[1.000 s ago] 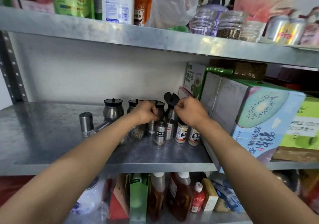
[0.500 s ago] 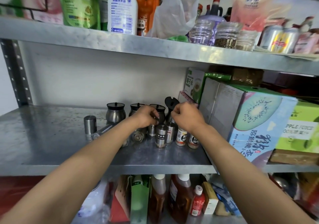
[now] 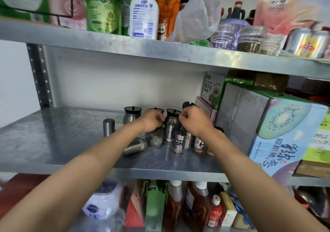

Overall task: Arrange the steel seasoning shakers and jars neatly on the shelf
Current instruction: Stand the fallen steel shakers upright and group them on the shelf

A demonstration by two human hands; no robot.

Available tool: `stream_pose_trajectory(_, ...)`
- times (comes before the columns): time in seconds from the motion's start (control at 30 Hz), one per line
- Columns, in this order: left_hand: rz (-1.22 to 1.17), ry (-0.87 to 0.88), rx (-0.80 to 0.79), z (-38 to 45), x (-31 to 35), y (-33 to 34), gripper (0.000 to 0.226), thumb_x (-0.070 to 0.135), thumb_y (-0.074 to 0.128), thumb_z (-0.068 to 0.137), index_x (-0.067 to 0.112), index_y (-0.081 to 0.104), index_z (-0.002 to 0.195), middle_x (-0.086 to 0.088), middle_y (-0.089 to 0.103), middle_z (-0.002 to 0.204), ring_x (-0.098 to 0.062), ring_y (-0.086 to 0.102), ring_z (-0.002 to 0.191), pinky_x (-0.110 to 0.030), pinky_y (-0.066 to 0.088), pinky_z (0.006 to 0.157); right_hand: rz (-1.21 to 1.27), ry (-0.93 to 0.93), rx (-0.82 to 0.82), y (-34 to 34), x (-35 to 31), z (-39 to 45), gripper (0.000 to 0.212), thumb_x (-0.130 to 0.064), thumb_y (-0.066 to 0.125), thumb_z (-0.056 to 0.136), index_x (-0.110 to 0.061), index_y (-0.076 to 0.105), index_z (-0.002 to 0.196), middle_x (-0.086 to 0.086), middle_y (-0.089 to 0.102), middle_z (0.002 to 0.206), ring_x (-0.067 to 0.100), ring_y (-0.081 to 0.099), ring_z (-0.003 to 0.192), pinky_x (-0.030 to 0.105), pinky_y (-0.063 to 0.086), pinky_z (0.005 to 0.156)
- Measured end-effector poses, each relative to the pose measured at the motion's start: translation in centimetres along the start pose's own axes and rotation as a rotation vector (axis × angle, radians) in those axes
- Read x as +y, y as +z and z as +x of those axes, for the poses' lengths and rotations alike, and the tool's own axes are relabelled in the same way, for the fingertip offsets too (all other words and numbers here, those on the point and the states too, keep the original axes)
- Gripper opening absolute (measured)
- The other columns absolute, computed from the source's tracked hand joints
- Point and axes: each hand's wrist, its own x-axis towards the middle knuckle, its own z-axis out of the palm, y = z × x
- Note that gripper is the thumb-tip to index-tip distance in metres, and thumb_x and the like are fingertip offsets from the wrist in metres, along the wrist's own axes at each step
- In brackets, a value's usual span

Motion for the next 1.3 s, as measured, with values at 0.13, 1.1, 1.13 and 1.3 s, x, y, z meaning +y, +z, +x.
stream_pose_trajectory(0.13,0.059,-0.01,-0.04,0.0,-0.5,0.7,0.021,-0.001,0.059,0.083,0.013,0.068,0.096,-0.004,0.068,0.1,-0.019,0.063,0.094,-0.028,0.051,0.083,0.009,0.003,-0.001,0.4,-0.8,0.0,0.023,-0.025,0.052,0.091,-0.012,0.07,0.082,0.005,0.068,0.079,0.026,0.063,0.075,0.03,0.049,0.063)
stream_pose_trajectory(1.1,0.444,0.0,-0.146,0.7,-0.7,3.0,0.026,0.027,0.053,0.089,0.011,0.063,0.107,-0.015,0.066,0.11,-0.03,0.063,0.099,-0.031,0.048,0.077,0.062,-0.017,0.099,2.7,-0.7,1.8,0.023,-0.026,0.052,0.094,-0.015,0.072,0.085,0.006,0.072,0.087,0.028,0.066,0.085,0.03,0.047,0.067)
stream_pose_trajectory(1.13,0.447,-0.007,-0.147,0.7,-0.6,3.0,0.026,0.027,0.055,0.088,0.011,0.063,0.108,-0.015,0.065,0.11,-0.03,0.063,0.1,-0.031,0.048,0.077,0.056,-0.016,0.1,2.6,-0.6,1.8,0.024,-0.026,0.052,0.094,-0.016,0.071,0.085,0.006,0.072,0.087,0.028,0.065,0.084,0.029,0.045,0.066)
stream_pose_trajectory(1.3,0.431,-0.009,-0.14,0.6,-0.2,2.9,0.025,0.023,0.061,0.085,0.011,0.066,0.106,-0.013,0.067,0.108,-0.028,0.063,0.098,-0.028,0.046,0.074,0.041,-0.007,0.09,2.6,-0.1,1.9,0.023,-0.025,0.052,0.094,-0.015,0.072,0.091,0.006,0.072,0.09,0.028,0.065,0.086,0.031,0.048,0.069)
